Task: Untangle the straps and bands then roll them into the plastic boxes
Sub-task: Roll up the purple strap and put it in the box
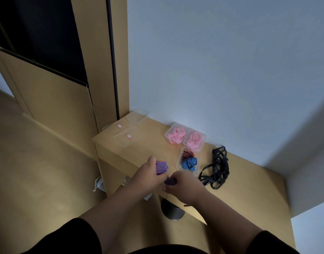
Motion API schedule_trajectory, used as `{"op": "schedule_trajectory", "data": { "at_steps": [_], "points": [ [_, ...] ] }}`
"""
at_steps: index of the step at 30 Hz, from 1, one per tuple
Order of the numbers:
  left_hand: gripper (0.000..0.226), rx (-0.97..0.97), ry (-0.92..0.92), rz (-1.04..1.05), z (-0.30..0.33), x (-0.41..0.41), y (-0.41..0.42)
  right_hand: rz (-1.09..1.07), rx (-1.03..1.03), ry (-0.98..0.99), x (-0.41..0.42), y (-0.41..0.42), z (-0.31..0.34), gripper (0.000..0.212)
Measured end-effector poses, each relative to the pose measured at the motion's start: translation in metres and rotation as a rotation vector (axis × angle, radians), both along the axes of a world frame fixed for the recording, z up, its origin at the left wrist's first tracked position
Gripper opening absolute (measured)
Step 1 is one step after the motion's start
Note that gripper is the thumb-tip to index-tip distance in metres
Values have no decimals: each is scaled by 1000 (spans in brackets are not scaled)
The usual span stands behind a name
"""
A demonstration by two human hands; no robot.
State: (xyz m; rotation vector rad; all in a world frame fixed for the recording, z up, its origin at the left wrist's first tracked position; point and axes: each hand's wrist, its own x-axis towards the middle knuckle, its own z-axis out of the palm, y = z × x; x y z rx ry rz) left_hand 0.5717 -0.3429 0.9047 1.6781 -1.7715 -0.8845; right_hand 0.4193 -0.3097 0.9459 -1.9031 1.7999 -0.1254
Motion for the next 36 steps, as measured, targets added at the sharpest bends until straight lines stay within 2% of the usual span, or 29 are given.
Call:
{"op": "schedule_trajectory", "data": {
  "at_steps": [3, 7, 8, 11, 12, 15, 18, 21, 24, 25, 29, 30, 33, 36],
  "points": [
    [37, 50, 34, 39, -5, -4, -2, 38, -27, 12, 5, 2, 0, 24],
    [38, 210, 277, -42, -10, -8, 1, 69, -37, 0, 3, 0, -3, 24],
    [37, 281, 392, -44, -10, -8, 2, 54, -36, -5, 2, 1, -5, 23],
    [36, 465, 889, 2, -9, -7, 3, -23, -28, -51, -8, 0, -12, 22],
    [36, 449, 936, -31, -9, -4, 3, -35, -20, -74, -11, 0, -15, 20],
    [38, 370, 865, -205, -15, 6, 6, -25, -10, -138, -13, 1, -15, 14],
    [41, 370, 851, -232, -18, 11, 8, -16, 4, -234, -7, 4, -10, 18],
    [56, 342, 672, -290, -18, 13, 8, -14, 54, -245, -2, 7, -9, 21],
    [57, 268, 504, -270, -14, 13, 8, -30, 84, -255, -3, 8, -13, 22],
    [55, 262, 506, -237, -15, 13, 7, -61, 100, -322, -5, 9, -13, 23],
    [53, 302, 640, -92, -8, 11, 6, -141, 221, -829, -13, 13, -11, 37],
    [51, 317, 669, -62, -6, 11, 5, -117, 229, -890, -15, 13, -12, 39],
    [24, 392, 818, -15, 4, 10, 5, -5, 224, -969, -21, 16, -17, 53],
    [14, 490, 919, -4, 7, 11, 3, 99, 240, -1023, -21, 18, -19, 71]
  ]
}}
